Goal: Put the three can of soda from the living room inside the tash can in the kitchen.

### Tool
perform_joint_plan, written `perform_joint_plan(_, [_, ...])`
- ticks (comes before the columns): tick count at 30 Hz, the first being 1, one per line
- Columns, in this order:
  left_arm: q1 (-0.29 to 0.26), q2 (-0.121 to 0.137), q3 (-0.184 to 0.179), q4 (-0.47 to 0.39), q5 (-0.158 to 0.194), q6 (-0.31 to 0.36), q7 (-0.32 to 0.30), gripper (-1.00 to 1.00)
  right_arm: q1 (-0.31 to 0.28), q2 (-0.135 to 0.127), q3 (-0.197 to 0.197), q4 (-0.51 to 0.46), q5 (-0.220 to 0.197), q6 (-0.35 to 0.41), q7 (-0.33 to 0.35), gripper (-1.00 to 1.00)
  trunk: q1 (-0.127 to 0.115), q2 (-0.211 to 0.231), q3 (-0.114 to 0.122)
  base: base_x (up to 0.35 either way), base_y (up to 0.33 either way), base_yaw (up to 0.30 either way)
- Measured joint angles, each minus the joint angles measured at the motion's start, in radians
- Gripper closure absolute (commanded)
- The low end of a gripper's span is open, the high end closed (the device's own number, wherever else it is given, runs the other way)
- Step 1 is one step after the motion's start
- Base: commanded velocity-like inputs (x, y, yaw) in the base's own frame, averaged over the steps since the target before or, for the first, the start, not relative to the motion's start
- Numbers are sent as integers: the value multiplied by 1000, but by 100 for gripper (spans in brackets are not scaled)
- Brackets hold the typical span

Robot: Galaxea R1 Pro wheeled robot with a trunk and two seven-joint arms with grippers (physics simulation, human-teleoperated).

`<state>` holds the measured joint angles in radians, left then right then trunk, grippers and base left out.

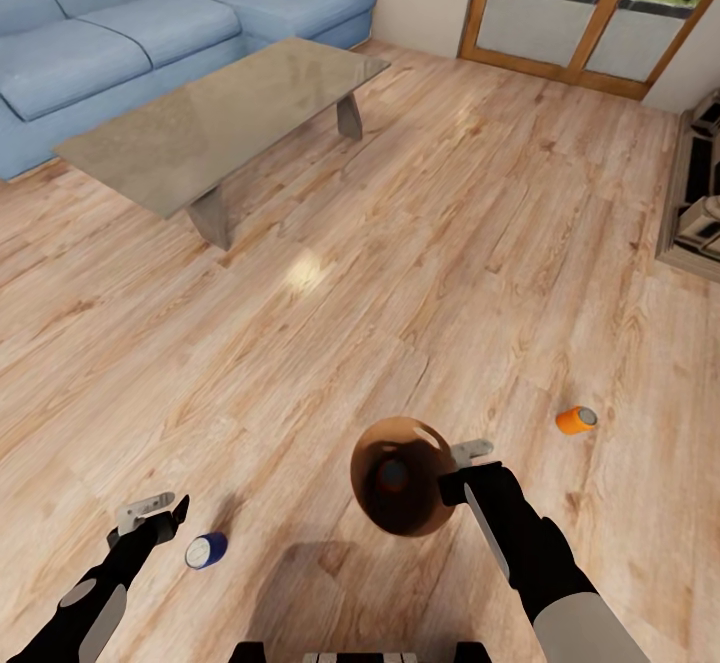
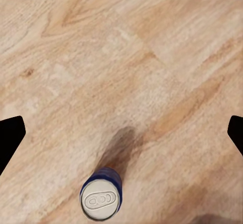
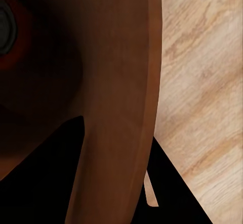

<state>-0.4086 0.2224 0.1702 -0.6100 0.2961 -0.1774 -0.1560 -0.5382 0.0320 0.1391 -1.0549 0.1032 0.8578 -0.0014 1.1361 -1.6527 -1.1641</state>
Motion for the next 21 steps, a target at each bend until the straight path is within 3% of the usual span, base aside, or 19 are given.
perform_joint_plan(7, [0, 0, 0, 0, 0, 0, 0, -100, 0, 0, 0, 0, -1, 0, 0, 100, 27, -49, -22, 0, 0, 0])
perform_joint_plan(17, [0, 0, 1, 0, 0, -1, 0, -100, 0, 0, 0, 1, -1, 0, 0, 100, 27, -49, -22, 0, 0, 0])
perform_joint_plan(21, [0, 0, 1, 0, 0, -1, 1, -100, 0, 0, 0, 0, -1, 0, 0, 100, 42, -77, -34, 0, 0, 0])
